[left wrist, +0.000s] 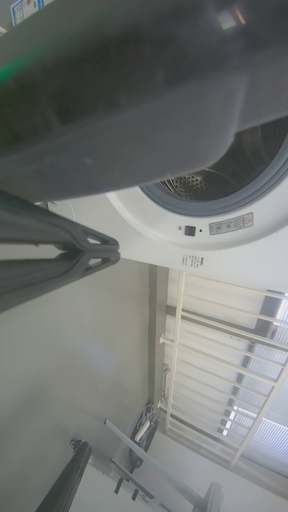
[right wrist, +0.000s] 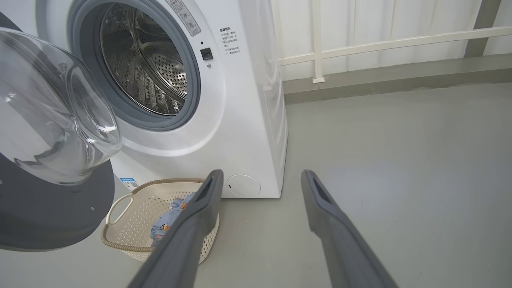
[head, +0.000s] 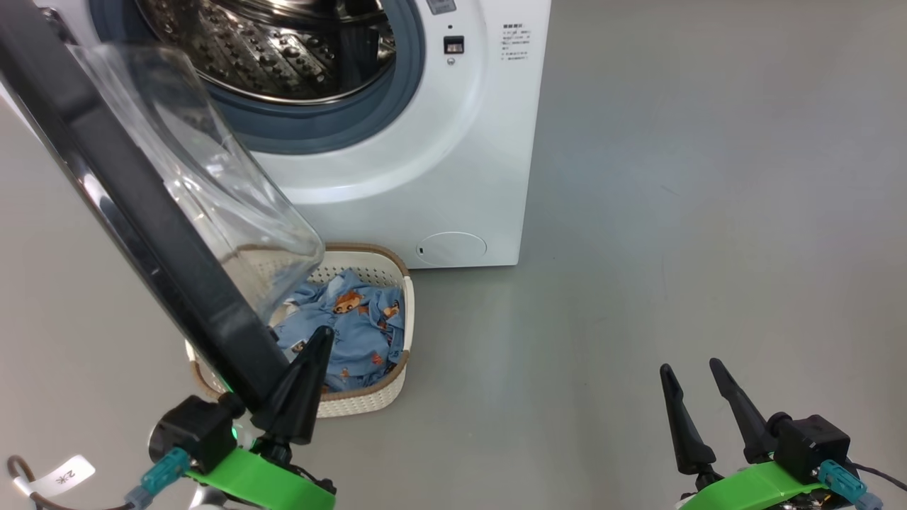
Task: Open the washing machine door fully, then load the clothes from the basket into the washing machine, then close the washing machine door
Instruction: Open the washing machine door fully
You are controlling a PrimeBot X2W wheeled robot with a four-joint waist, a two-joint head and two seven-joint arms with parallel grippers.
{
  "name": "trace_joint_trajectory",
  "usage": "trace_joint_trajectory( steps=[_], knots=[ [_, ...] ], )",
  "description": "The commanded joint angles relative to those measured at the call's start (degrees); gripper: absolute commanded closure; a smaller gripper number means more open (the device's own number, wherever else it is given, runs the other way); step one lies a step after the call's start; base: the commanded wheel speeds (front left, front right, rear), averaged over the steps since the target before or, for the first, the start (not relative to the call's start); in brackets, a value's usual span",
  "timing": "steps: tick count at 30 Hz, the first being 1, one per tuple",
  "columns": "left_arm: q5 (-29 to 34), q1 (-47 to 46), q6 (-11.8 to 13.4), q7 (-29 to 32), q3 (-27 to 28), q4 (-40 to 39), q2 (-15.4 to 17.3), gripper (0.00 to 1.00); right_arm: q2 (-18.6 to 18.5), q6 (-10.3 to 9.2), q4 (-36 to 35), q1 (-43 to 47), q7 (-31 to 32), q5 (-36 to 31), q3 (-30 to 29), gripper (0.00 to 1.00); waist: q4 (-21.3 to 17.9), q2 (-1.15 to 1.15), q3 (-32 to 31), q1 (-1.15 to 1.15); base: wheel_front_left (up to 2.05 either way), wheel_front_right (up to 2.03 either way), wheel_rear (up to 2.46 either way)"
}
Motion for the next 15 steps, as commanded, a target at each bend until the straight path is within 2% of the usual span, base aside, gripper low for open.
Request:
trace_joint_trajectory(
  steps=[1,15],
  knots=[
    [-0.1,-0.8,0.5,-0.3,3.4,-0.7,1.5,1.00,-0.2,0.35,-1.1,-1.0,-0.4,0.4,1.8,0.00,0.2,0.00,-0.2,0.00,0.00,0.00,0.00],
    [0.3,1.6,1.9,-0.3,4.1,-0.4,1.4,1.00,-0.2,0.35,-0.5,0.0,-0.4,0.9,2.1,0.00,3.4,0.00,-1.6,0.00,0.00,0.00,0.00]
  ],
)
